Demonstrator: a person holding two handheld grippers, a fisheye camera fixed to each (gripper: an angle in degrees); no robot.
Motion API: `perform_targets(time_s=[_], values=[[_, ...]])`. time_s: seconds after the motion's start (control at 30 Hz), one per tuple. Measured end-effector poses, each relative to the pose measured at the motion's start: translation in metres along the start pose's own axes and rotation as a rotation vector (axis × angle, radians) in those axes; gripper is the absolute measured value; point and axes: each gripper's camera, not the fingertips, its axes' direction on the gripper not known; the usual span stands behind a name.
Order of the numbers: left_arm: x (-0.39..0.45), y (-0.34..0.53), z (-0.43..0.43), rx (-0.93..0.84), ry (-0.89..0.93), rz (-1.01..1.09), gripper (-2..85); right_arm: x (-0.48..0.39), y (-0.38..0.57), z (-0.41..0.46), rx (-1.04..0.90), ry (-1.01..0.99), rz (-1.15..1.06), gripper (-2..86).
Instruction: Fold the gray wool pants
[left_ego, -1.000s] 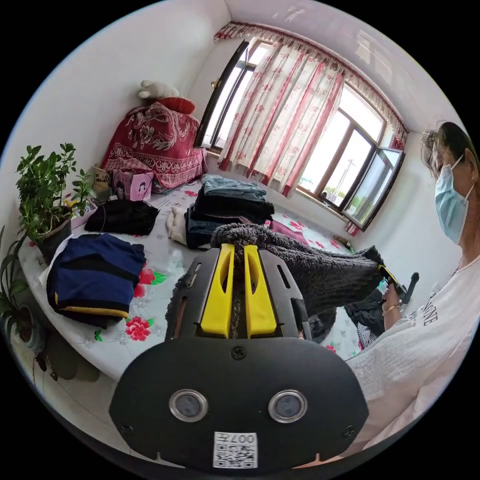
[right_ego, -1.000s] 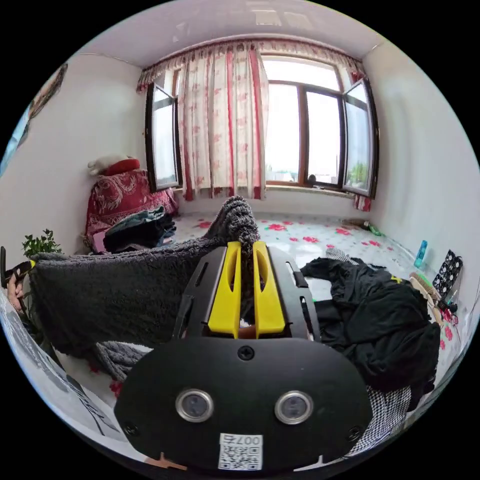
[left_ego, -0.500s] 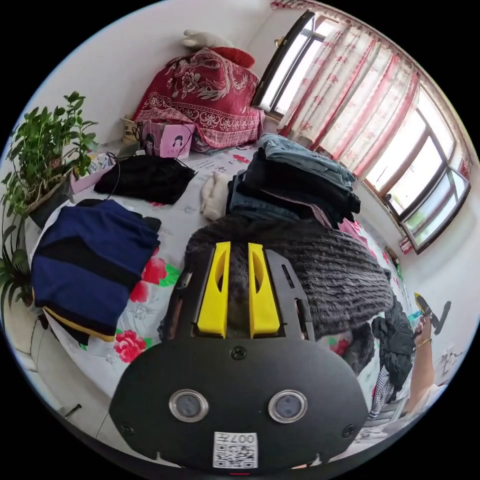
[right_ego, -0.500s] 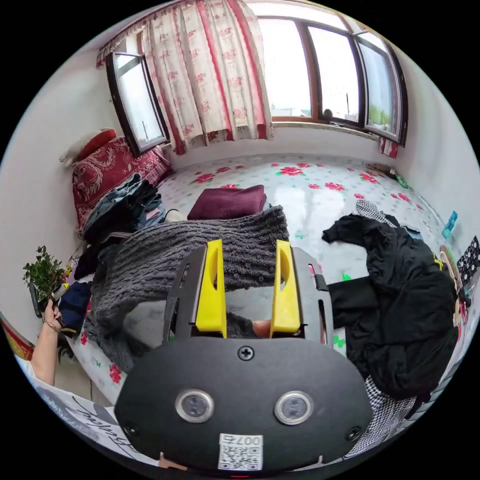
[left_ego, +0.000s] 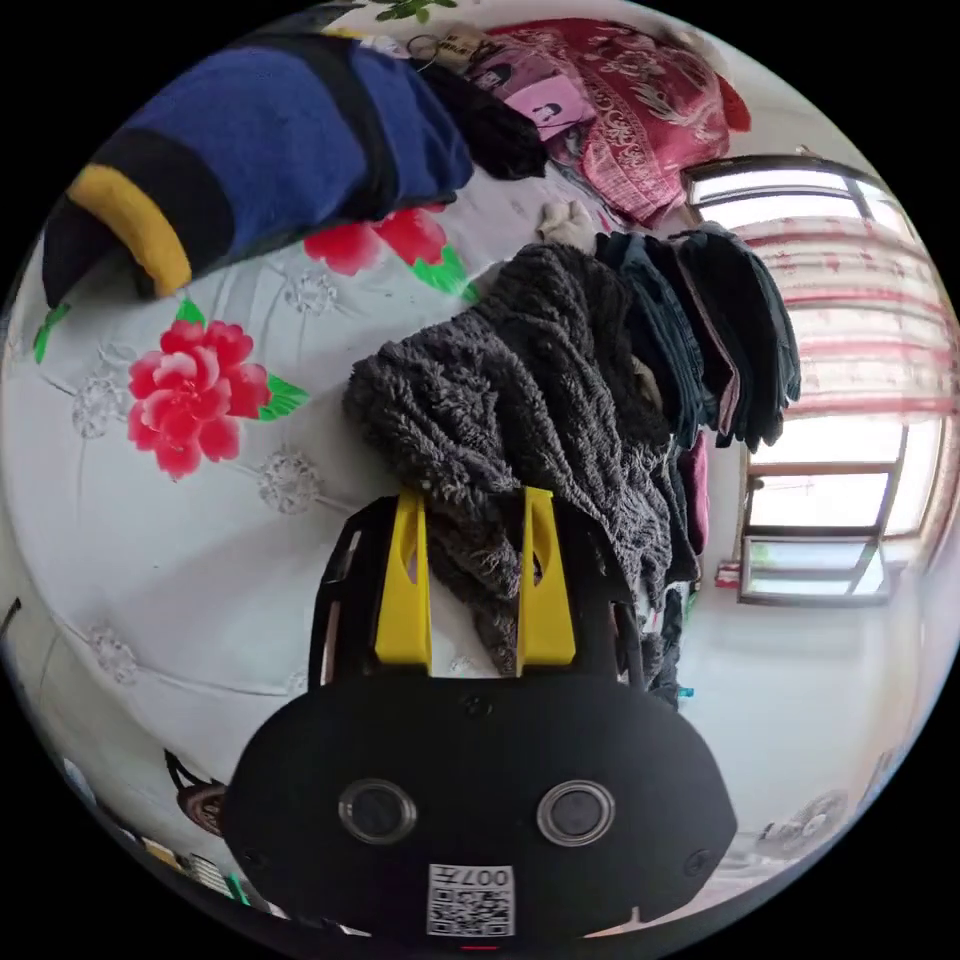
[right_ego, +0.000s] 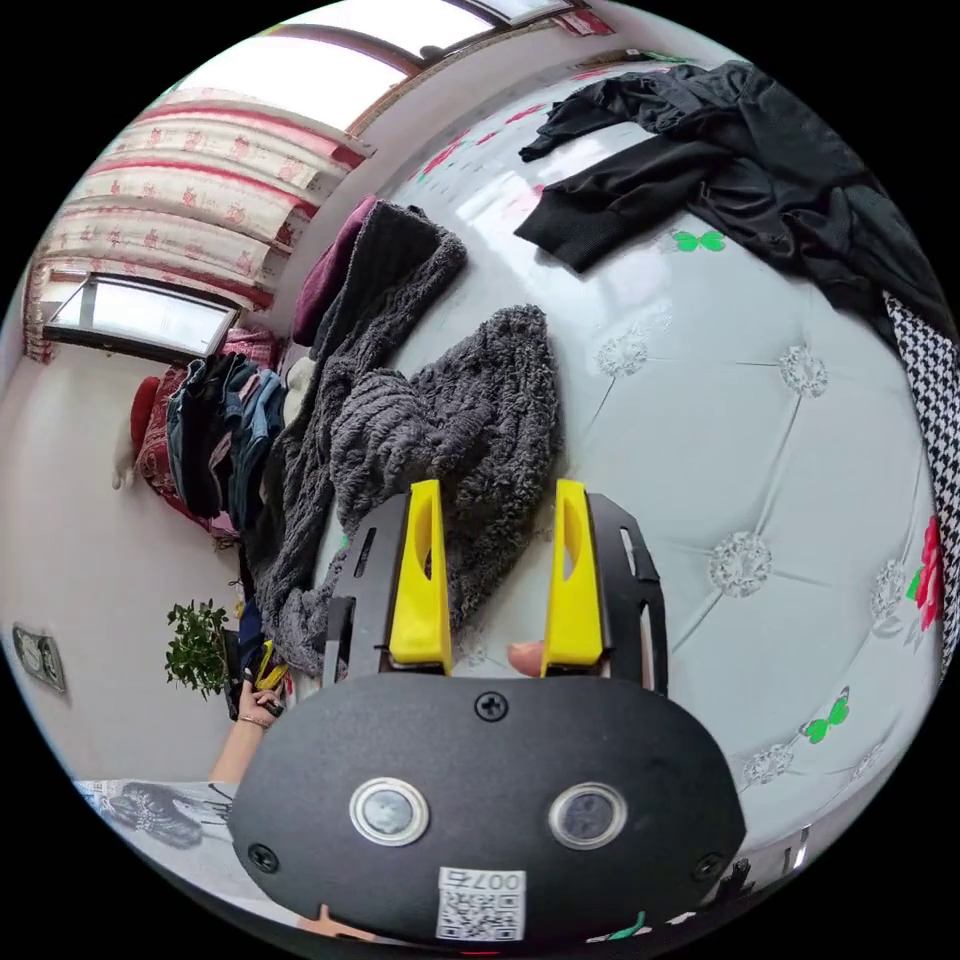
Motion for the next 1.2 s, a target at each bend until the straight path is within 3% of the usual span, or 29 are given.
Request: perform_targets(time_s=[0.1,0.23,0.33,0.4,0.5,0.6,0.67,0.77,1.03,1.2], values=[[-0.002,-0.007,-0.021,0.055,0.156,-0.041,3.8,-0.014,-0.015,-0.007,-0.013,-0.129,0.001,4.3],[0.04,0.019,-0.107,0.124,0.164,0.286,2.4,-0.048,0.0,-0.107,0.243,-0.312,-0.108,1.3],[0.044,0.041,-0.167,0.144,0.195,0.381,2.3,-0.068,0.022,-0.205,0.417,-0.381,-0.172,0.9],[0.04,0.058,-0.208,0.134,0.181,0.441,2.8,-0.087,0.037,-0.261,0.535,-0.353,-0.226,1.2],[0.028,0.07,-0.213,0.084,0.136,0.448,4.0,-0.132,0.037,-0.304,0.607,-0.147,-0.336,2.3],[0.005,0.08,-0.18,-0.007,0.058,0.41,4.9,-0.159,0.006,-0.266,0.497,0.125,-0.418,5.2],[-0.017,0.09,-0.159,-0.072,-0.008,0.331,5.5,-0.138,-0.017,-0.203,0.284,0.286,-0.36,8.0],[-0.052,0.114,-0.155,-0.087,-0.001,0.25,7.1,-0.084,-0.005,-0.164,0.131,0.279,-0.259,10.7],[-0.116,0.133,-0.195,0.0,-0.026,0.07,9.7,0.039,0.043,-0.163,0.097,0.261,0.036,11.3],[-0.117,0.12,-0.173,-0.029,-0.004,0.045,10.7,0.077,0.05,-0.139,0.029,0.278,0.194,10.2]])
